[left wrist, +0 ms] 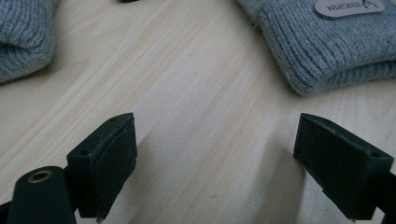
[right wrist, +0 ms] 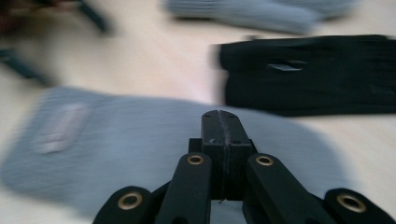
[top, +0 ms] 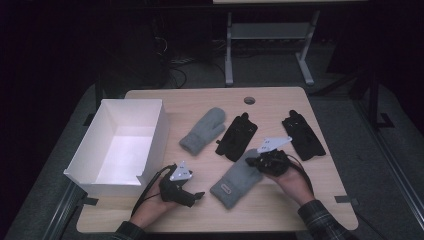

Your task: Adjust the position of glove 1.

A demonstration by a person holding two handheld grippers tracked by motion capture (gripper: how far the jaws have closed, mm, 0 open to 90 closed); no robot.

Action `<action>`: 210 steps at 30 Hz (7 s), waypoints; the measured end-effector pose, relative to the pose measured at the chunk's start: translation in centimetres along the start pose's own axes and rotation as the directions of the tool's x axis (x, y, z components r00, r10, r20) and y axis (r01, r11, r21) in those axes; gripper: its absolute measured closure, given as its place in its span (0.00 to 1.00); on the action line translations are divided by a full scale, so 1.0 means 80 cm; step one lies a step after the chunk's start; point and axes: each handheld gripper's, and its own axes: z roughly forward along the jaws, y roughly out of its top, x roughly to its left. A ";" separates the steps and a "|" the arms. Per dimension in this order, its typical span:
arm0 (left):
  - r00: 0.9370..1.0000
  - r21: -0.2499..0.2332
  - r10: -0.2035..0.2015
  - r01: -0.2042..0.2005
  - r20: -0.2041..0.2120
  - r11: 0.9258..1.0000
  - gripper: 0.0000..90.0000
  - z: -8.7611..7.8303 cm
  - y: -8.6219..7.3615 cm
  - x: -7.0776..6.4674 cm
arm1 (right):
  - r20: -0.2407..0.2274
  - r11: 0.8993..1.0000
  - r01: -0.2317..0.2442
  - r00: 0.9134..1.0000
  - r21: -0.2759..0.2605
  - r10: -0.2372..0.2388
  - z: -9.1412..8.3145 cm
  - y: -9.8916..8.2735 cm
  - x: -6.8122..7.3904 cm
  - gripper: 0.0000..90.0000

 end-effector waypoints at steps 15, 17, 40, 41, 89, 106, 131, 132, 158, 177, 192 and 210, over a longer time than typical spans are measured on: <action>1.000 -0.001 -0.004 0.004 0.002 1.000 0.14 0.000 0.000 0.000 | -0.048 0.994 0.000 0.999 0.109 0.005 0.024 -0.026 -0.011 1.00; 1.000 0.000 -0.005 0.005 0.002 1.000 0.14 0.000 0.000 0.000 | -0.053 0.994 0.005 0.999 0.113 0.001 0.019 -0.030 -0.005 1.00; 1.000 -0.007 -0.011 0.011 0.000 1.000 0.14 0.001 0.000 -0.001 | 0.133 0.984 -0.179 0.976 0.025 0.174 -0.061 -0.123 -0.029 0.17; 1.000 -0.008 -0.015 0.015 0.001 1.000 0.14 0.001 0.000 -0.001 | 0.131 0.982 -0.186 0.975 0.020 0.182 -0.062 -0.125 -0.029 0.16; 0.974 -0.023 -0.133 0.131 -0.183 0.991 0.15 0.032 0.128 0.092 | 0.177 0.983 -0.181 0.968 0.017 0.175 -0.057 -0.134 -0.032 0.13; 0.956 -0.010 -0.178 0.180 -0.235 0.984 0.33 0.075 0.152 0.166 | 0.178 0.983 -0.182 0.968 0.016 0.176 -0.057 -0.134 -0.032 0.13; 0.962 0.040 -0.211 0.221 -0.172 0.974 0.88 0.098 0.134 0.181 | 0.178 0.983 -0.181 0.968 0.016 0.175 -0.057 -0.134 -0.032 0.13; 0.962 0.040 -0.211 0.221 -0.172 0.974 0.88 0.098 0.134 0.181 | 0.178 0.983 -0.181 0.968 0.016 0.175 -0.057 -0.134 -0.032 0.13; 0.969 -0.041 -0.247 0.247 -0.002 0.968 0.90 0.018 0.159 0.109 | 0.178 0.983 -0.182 0.968 0.017 0.177 -0.057 -0.134 -0.032 0.13; 0.972 -0.019 -0.198 0.202 0.128 0.979 0.90 -0.005 0.154 0.030 | 0.179 0.984 -0.178 0.969 0.015 0.173 -0.057 -0.134 -0.033 0.13; 0.970 -0.024 -0.167 0.173 0.178 0.985 0.90 0.001 0.164 -0.011 | 0.178 0.983 -0.182 0.968 0.017 0.177 -0.056 -0.134 -0.033 0.13; 0.971 0.034 -0.161 0.158 0.179 0.987 0.90 0.039 0.167 -0.042 | 0.177 0.983 -0.182 0.968 0.015 0.177 -0.056 -0.133 -0.033 0.13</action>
